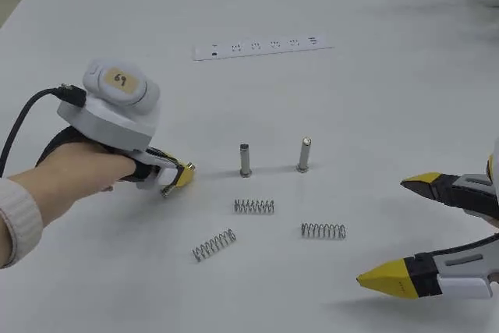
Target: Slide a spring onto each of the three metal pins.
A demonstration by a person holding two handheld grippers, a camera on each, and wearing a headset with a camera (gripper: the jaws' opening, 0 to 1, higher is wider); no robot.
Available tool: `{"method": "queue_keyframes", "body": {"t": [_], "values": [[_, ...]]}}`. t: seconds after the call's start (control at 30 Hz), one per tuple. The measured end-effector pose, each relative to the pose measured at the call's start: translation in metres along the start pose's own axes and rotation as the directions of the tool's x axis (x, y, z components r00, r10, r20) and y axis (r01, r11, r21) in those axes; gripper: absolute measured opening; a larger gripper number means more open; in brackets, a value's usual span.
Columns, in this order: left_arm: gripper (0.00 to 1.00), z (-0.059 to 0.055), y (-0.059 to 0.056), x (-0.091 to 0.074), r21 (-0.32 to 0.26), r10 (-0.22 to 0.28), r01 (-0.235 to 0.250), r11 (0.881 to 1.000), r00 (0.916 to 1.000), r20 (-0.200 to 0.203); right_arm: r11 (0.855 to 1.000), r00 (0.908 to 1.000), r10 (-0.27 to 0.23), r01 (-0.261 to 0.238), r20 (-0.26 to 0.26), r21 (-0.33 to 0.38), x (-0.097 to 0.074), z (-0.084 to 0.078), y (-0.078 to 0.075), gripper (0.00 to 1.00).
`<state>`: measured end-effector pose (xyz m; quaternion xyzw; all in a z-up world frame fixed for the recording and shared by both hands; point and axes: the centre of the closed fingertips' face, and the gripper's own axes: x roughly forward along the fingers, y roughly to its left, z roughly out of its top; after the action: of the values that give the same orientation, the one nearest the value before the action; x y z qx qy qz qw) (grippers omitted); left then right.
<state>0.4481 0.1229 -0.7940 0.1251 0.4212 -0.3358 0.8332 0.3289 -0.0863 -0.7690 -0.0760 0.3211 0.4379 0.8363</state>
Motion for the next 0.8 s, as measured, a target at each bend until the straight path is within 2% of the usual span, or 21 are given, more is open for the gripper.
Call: {"method": "queue_keyframes", "body": {"t": [0.3, 0.6, 0.8], "values": [[0.0, -0.004, 0.002, -0.015, -0.019, 0.012, -0.012, 1.0, 0.9996, 0.024, 1.0, 1.0, 0.003, -0.003, 0.0, -0.002, 0.001, 0.001, 0.002, 0.96], [0.0, -0.015, 0.004, -0.027, -0.052, 0.029, -0.027, 0.998, 0.999, 0.035, 1.0, 0.9999, 0.011, -0.011, -0.002, -0.005, 0.003, 0.001, 0.004, 0.96], [0.0, -0.012, 0.007, -0.034, -0.057, 0.038, -0.035, 0.998, 0.9981, 0.049, 1.0, 0.9999, 0.014, -0.014, -0.006, -0.007, 0.004, 0.0, 0.004, 0.96]]}}
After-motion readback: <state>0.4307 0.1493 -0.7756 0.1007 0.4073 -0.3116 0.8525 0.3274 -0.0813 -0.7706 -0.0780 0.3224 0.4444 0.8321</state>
